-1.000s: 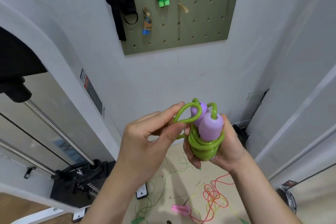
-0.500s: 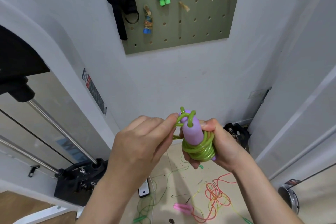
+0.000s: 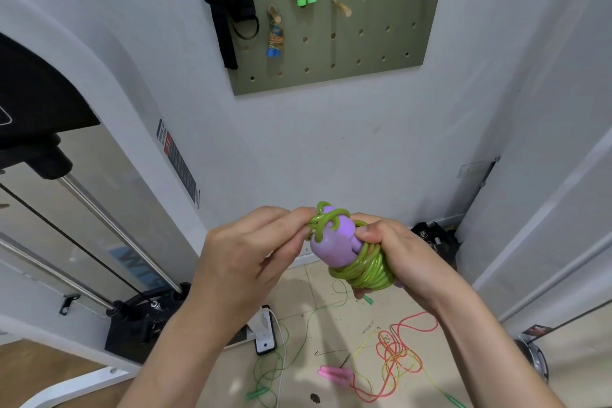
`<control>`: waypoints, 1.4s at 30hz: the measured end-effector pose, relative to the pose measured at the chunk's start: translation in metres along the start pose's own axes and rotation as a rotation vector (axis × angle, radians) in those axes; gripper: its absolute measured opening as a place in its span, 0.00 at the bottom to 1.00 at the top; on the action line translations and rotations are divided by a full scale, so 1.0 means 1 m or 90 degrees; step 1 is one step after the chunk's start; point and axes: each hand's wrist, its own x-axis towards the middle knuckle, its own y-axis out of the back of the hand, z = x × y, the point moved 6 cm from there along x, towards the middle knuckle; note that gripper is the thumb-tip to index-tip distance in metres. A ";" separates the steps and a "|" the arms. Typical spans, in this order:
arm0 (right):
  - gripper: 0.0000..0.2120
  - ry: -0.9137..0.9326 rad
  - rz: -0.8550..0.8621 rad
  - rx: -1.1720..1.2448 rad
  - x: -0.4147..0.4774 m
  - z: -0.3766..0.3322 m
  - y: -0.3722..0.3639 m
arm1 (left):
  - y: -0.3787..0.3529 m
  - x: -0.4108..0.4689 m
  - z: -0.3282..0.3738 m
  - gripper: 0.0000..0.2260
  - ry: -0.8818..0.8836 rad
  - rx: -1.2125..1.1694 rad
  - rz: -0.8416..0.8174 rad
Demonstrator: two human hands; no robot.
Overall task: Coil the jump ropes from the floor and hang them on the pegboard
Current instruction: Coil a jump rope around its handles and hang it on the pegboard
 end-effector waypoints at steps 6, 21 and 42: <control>0.17 0.009 0.042 -0.006 -0.001 -0.002 -0.001 | -0.011 -0.007 -0.001 0.09 0.086 -0.102 -0.010; 0.19 0.037 0.215 -0.426 -0.002 0.000 -0.001 | -0.029 -0.019 -0.023 0.06 0.476 -0.451 0.051; 0.17 0.123 0.336 -0.597 -0.009 0.002 -0.016 | -0.023 -0.034 -0.035 0.07 0.502 -0.456 0.157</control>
